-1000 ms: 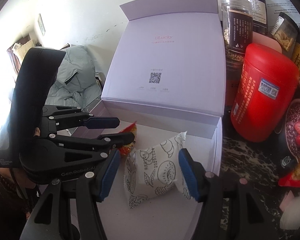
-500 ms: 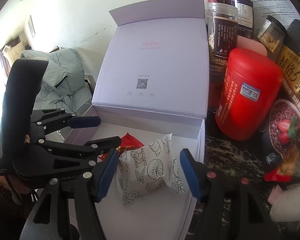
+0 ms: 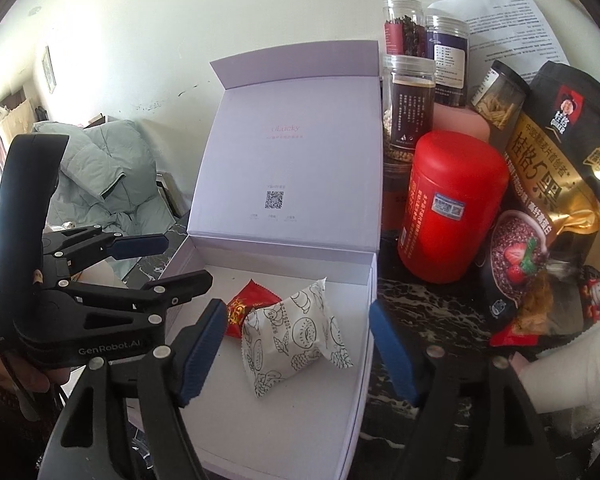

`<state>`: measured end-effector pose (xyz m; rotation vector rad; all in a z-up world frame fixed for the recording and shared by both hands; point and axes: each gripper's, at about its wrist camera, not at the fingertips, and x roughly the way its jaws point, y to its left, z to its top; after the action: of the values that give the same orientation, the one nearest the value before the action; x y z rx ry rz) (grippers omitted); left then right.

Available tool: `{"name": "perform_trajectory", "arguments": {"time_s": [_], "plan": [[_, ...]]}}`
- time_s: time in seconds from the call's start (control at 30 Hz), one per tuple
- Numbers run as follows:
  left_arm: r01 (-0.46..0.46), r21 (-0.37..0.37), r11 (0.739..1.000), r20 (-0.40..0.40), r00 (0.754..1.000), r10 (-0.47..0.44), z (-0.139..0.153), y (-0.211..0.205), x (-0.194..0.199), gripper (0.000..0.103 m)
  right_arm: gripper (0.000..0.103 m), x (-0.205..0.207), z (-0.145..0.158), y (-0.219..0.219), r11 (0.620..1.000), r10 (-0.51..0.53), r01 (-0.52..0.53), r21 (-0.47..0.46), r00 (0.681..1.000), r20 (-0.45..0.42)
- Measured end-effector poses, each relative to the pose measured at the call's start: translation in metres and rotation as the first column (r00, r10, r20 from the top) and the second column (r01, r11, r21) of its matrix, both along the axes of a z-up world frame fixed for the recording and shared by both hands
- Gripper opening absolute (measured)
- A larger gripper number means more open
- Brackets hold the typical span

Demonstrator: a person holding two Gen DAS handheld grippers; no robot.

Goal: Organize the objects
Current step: 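Lower and open left gripper on red packet while right releases white bag in box, then withdraw both open grippers from the box back toward the snack pile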

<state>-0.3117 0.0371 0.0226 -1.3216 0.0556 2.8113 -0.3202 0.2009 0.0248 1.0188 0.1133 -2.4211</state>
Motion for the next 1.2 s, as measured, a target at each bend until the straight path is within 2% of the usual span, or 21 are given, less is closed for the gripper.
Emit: {"name": "perform_trajectory", "arguments": {"time_s": [0.43, 0.7, 1.2], "plan": [[-0.013, -0.013, 1.0, -0.078, 0.997, 0.012, 0.041, 0.005, 0.039, 0.064, 0.078, 0.04, 0.045, 0.003, 0.999, -0.04, 0.04, -0.009, 0.997, -0.061], [-0.021, -0.016, 1.0, -0.128, 0.992, 0.019, 0.065, 0.001, 0.068, 0.071, 0.08, 0.068, 0.067, -0.001, 0.999, -0.05, 0.05, -0.005, 0.995, -0.087], [-0.007, 0.008, 1.0, -0.158, 0.987, 0.008, 0.087, -0.006, 0.117, 0.084, 0.086, 0.116, 0.08, -0.005, 0.995, -0.097, 0.097, -0.003, 0.991, -0.091]]}}
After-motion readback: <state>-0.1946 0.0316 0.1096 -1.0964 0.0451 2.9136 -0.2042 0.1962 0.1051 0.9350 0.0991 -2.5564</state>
